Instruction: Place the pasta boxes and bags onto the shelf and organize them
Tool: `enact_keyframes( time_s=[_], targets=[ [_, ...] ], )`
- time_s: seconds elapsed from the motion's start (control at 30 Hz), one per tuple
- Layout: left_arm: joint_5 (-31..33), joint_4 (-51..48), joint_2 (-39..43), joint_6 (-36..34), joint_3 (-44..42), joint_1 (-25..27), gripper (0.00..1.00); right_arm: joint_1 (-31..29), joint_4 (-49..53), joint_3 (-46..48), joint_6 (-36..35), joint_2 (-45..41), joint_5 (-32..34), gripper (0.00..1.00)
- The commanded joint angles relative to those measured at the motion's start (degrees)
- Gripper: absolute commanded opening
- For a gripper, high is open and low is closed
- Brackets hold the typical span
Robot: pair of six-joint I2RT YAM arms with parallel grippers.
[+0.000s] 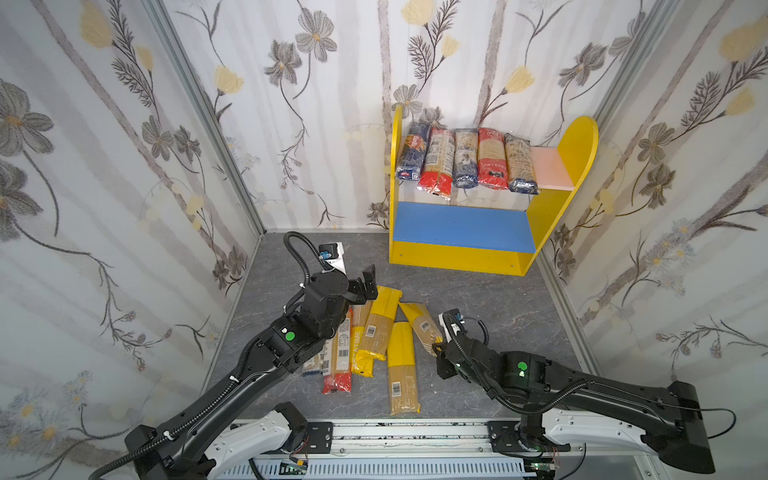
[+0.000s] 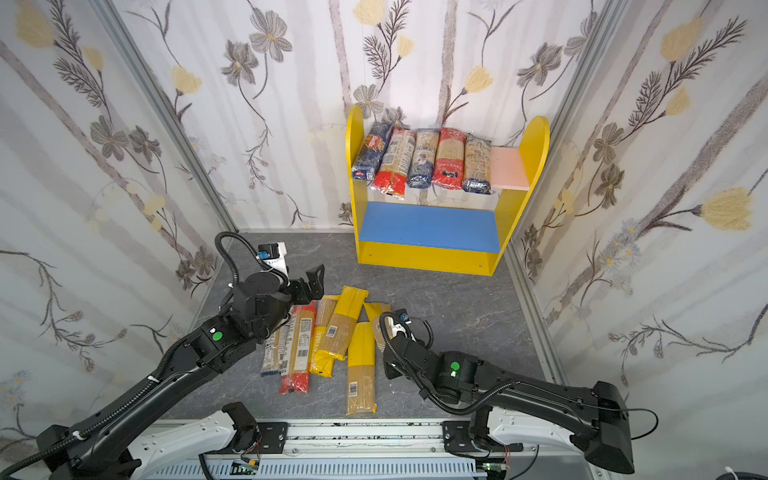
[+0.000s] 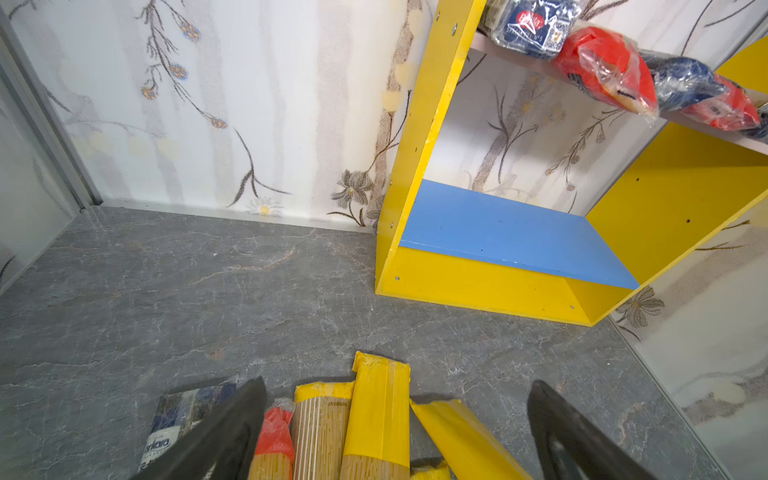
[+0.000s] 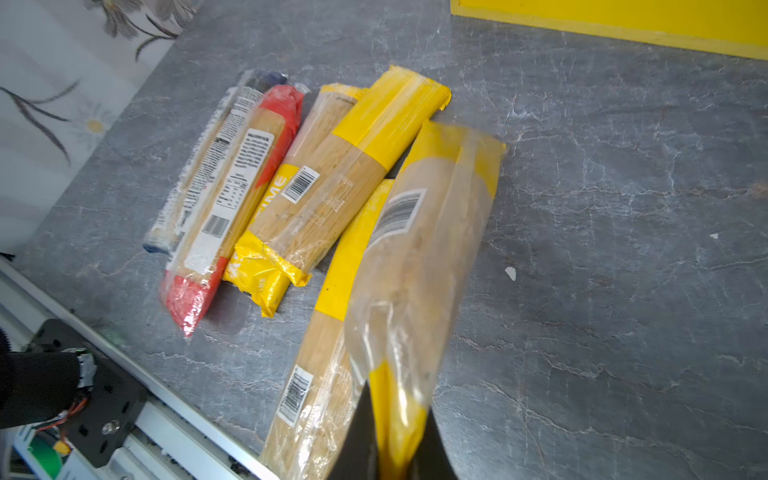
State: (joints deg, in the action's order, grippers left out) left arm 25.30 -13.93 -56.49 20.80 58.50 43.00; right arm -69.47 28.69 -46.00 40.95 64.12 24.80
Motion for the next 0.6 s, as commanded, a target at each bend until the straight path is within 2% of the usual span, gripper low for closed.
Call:
enact_keyframes(
  time_s=[0.0,0.27,0.57],
  targets=[
    [1.32,4.44,-0.31,-1.84,0.21,-0.44,1.00,-0.04,1.10,-4.07,-2.14,-2.11,6.34,0.00],
    [-0.08,8.60,-0.95,-3.22,-0.09,-2.60,1.00,0.06,7.61,-11.37,-4.39,-4.67,8.91,0.00],
    [-2.07,11.89,-2.99,-2.32,-2.29,-3.04,1.00,0.12,4.53,2.09,0.33,-3.46,0.42,0.00]
  ],
)
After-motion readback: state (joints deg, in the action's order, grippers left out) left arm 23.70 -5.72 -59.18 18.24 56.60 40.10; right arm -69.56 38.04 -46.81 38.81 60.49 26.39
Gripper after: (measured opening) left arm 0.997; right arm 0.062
